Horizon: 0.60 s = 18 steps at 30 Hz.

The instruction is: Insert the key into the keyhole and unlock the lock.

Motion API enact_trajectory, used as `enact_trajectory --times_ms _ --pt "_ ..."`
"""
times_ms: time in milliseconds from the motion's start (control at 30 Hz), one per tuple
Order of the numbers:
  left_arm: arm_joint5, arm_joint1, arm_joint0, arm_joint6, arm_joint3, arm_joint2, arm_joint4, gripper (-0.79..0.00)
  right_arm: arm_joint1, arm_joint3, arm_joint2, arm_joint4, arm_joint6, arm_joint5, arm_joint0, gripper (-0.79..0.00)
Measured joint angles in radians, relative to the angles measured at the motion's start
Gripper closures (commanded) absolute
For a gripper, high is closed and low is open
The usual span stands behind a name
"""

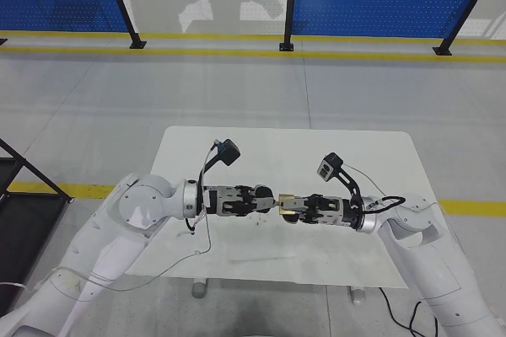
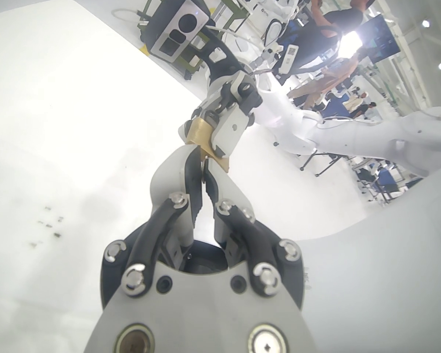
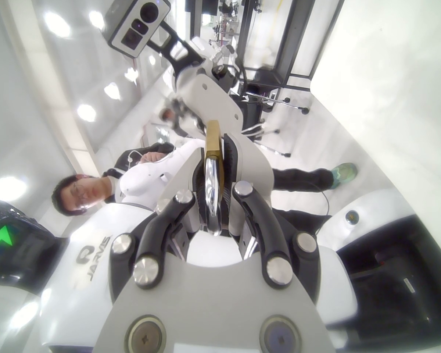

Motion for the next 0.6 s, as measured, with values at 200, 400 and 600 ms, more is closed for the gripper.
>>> enact_trajectory --times_ms 200,400,600 --pt "-0.027 -0.002 0.001 -0.003 -0.004 0.001 0.022 0.0 0.0 0.0 0.0 0.0 0.0 0.0 0.0 0.0" --pt "-0.06 -0.005 -0.005 0.001 -0.011 0.007 0.083 0.0 0.0 0.0 0.0 0.0 0.0 0.0 0.0 0.0" --pt "-0.093 -0.006 -0.006 0.022 -0.036 0.009 0.184 0.0 0.0 0.0 0.0 0.0 0.0 0.0 0.0 0.0"
